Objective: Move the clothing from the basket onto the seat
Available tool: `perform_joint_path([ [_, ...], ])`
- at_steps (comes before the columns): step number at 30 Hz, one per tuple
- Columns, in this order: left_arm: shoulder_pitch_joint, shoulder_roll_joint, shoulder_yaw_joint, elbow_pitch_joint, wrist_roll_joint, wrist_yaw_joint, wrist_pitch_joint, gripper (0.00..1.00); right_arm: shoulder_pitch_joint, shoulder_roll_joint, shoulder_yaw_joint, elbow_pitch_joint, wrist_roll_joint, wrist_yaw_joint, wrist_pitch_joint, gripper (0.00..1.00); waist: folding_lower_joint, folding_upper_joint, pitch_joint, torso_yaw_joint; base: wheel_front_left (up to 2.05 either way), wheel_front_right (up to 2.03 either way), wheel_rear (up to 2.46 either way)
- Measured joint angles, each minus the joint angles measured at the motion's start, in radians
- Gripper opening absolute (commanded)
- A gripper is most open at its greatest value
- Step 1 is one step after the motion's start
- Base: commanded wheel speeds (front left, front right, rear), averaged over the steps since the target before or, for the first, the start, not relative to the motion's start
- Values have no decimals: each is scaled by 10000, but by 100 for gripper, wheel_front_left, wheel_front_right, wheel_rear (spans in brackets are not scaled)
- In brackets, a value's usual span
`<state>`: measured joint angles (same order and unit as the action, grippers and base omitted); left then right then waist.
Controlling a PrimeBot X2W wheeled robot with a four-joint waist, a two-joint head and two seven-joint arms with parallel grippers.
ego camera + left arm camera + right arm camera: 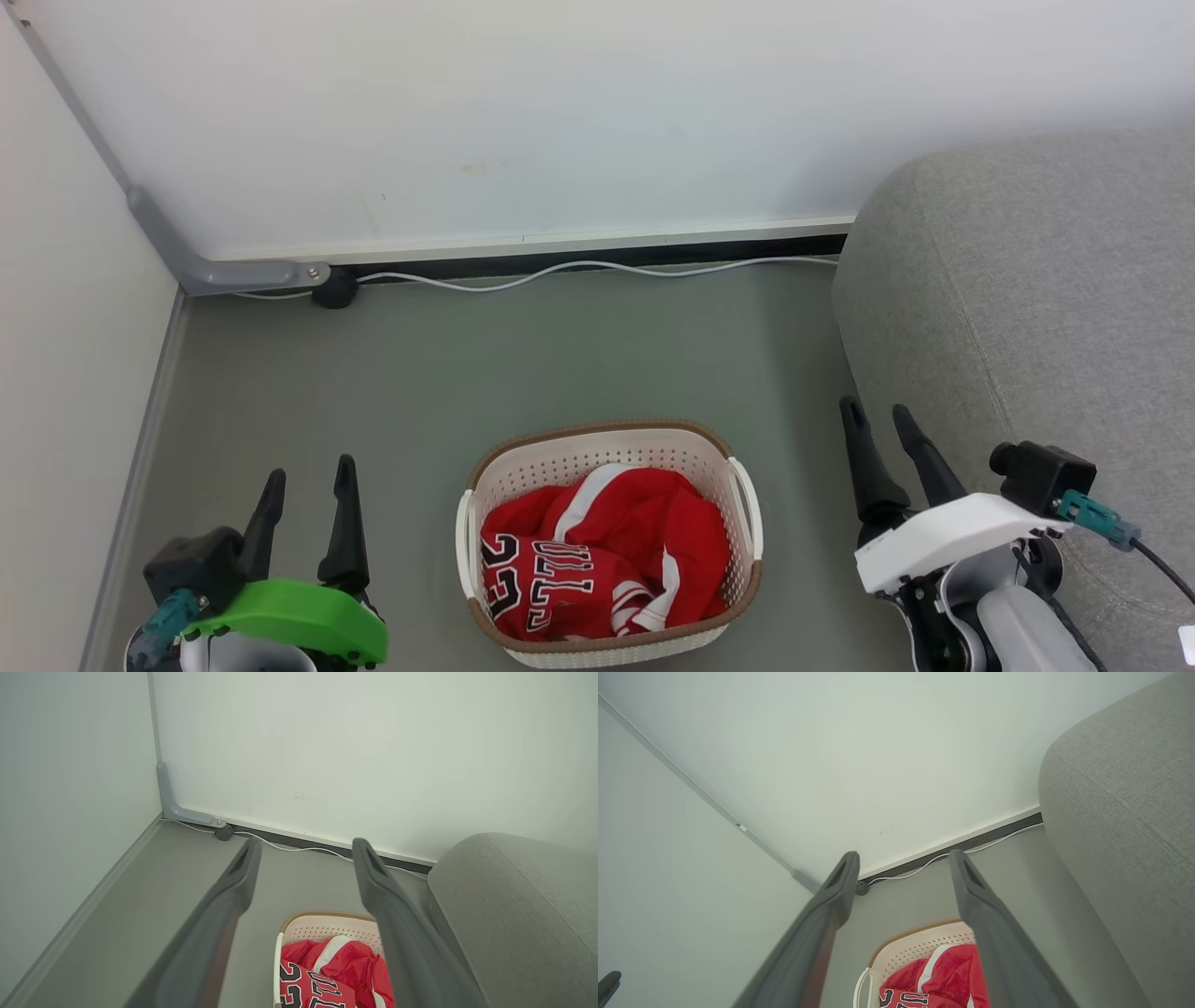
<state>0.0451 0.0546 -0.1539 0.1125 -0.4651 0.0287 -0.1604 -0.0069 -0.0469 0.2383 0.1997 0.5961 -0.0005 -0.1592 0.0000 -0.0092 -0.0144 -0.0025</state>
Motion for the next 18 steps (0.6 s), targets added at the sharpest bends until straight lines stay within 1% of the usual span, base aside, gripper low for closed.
perform_joint_path([
  [6, 44, -6, -81, -96, 665, 153, -213, 100, 0, -29, 247, 6, -711, -23, -209, 100, 0, 0, -8, 0, 0, 0, 0],
  [8, 65, -6, -84, -105, 729, 171, -228, 100, 0, -31, 280, 6, -813, -29, -244, 100, 0, 0, -9, 0, 0, 0, 0],
  [10, 130, -6, -88, -121, 892, 211, -305, 100, 1, -35, 343, 4, -1112, -100, -313, 100, 0, 0, -14, 2, 0, 0, 0],
  [12, 205, -6, -90, -127, 1181, 259, -391, 100, 1, -42, 418, 2, -1325, -102, -393, 100, 0, 0, -20, 4, 0, 0, 0],
  [15, 266, -8, -88, -136, 1313, 305, -483, 100, 2, -59, 520, 0, -1708, -105, -477, 100, 0, 0, -32, 7, 0, 0, 0],
  [18, 324, -10, -98, -151, 1626, 345, -598, 100, 7, -82, 602, -2, -2017, -196, -579, 100, 0, 0, -44, 10, 0, 0, 0],
])
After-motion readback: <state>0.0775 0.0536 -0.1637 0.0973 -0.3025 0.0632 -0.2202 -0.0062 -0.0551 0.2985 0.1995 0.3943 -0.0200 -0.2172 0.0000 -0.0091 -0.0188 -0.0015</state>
